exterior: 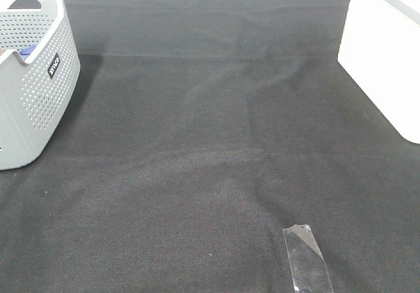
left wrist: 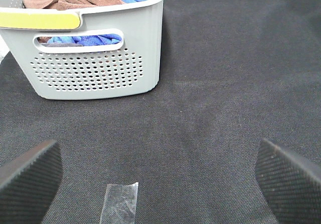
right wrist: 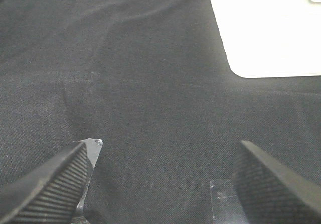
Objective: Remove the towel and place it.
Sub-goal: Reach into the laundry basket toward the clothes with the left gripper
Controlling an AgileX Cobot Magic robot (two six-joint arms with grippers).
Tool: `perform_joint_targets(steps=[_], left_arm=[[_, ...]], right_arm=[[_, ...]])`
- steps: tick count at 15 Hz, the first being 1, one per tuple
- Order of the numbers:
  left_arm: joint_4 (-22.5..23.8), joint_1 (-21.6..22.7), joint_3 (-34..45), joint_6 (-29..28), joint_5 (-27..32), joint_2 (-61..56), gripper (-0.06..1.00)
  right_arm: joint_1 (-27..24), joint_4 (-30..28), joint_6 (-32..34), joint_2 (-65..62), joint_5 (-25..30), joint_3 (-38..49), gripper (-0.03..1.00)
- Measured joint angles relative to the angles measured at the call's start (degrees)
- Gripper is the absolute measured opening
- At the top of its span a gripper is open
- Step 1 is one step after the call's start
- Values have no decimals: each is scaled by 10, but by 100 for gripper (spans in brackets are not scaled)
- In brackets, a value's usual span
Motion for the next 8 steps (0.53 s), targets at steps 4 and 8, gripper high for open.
perform_joint_targets(steps=[4, 8], left_arm=[[0, 0, 0, 0, 0, 0, 99], [0, 0, 0, 0, 0, 0, 99]], right_arm=[[0, 0, 0, 0, 0, 0, 77], [0, 0, 0, 0, 0, 0, 77]])
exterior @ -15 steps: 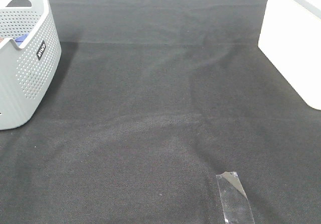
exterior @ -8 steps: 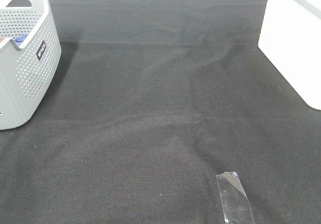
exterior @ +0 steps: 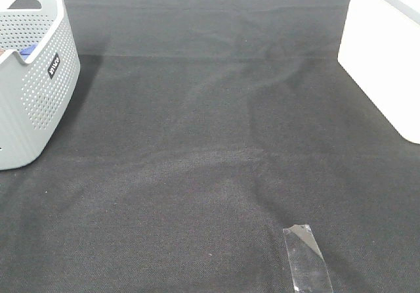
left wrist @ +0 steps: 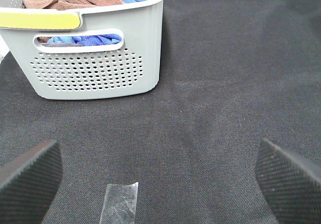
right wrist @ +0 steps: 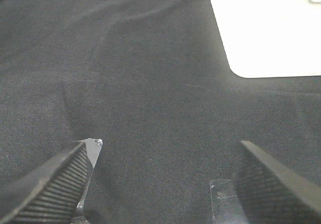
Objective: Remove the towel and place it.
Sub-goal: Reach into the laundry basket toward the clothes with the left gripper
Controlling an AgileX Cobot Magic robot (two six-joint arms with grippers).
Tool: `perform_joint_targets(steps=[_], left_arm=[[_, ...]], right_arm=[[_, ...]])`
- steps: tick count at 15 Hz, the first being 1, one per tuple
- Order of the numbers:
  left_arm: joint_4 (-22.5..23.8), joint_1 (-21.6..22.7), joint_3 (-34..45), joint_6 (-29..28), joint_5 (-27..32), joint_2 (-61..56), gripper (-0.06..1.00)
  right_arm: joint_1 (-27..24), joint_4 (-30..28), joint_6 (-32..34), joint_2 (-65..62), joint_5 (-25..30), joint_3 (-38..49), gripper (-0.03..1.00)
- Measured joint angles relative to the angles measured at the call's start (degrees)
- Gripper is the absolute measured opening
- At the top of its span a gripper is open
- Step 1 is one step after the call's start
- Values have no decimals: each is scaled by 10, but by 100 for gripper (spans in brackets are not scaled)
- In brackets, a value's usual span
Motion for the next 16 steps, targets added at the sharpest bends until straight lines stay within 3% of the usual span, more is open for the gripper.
perform_joint_targets(steps=[16], left_arm=[[0, 0, 0, 1, 0, 0, 99]], right_arm=[[0, 0, 0, 0, 0, 0, 77]])
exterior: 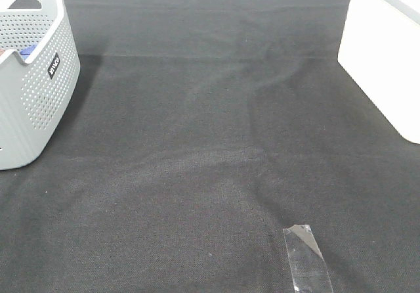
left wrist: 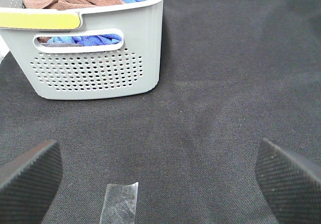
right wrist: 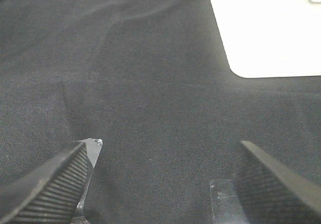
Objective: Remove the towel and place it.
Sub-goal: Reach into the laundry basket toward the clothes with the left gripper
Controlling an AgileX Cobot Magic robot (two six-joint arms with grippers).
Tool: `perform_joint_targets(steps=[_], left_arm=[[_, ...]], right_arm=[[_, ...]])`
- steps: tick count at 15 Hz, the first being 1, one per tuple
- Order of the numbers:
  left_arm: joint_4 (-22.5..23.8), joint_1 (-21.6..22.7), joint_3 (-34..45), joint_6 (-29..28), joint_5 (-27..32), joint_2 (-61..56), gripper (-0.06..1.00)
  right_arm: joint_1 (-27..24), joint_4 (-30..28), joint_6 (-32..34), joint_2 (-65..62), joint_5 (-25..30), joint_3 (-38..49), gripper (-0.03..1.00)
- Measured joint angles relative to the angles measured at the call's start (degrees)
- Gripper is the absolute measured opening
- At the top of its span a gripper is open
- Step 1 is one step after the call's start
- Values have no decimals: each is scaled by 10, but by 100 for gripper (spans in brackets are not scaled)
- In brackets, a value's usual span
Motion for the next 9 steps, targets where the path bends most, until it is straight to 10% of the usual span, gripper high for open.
perform_joint_targets(steps=[4, 9], left_arm=[[9, 0, -33, 78, 28, 77, 99], [92, 0, -262, 396, 46, 366, 99]], right_arm=[[0, 0, 0, 0, 0, 0, 77], [0, 0, 0, 0, 0, 0, 77]])
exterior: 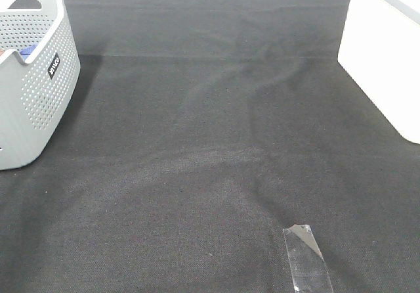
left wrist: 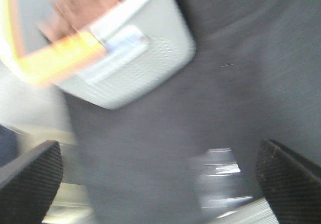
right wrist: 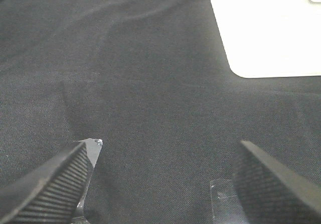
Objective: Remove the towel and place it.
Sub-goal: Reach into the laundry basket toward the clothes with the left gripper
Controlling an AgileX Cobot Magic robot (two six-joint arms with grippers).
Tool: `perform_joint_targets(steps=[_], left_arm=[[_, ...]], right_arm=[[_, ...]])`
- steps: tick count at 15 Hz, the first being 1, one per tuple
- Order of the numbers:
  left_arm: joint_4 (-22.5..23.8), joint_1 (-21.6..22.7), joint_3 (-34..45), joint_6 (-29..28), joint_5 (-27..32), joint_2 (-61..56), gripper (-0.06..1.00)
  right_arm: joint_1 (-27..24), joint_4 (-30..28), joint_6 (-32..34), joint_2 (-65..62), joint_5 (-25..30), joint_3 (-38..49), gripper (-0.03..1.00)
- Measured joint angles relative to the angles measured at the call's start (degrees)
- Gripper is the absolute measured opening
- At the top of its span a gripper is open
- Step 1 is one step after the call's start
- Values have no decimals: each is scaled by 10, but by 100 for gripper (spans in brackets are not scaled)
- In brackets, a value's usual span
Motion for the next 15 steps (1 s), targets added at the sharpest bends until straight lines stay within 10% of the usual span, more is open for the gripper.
perform_joint_targets(steps=[3, 7, 15], left_arm=[[38, 0, -176, 140, 3, 222, 99], [106, 0, -376, 168, 14, 473, 99], [212, 0, -464, 341, -95, 760, 99]], right_arm=[[0, 0, 0, 0, 0, 0, 77], [0, 0, 0, 0, 0, 0, 77], [0, 0, 0, 0, 0, 0, 77]])
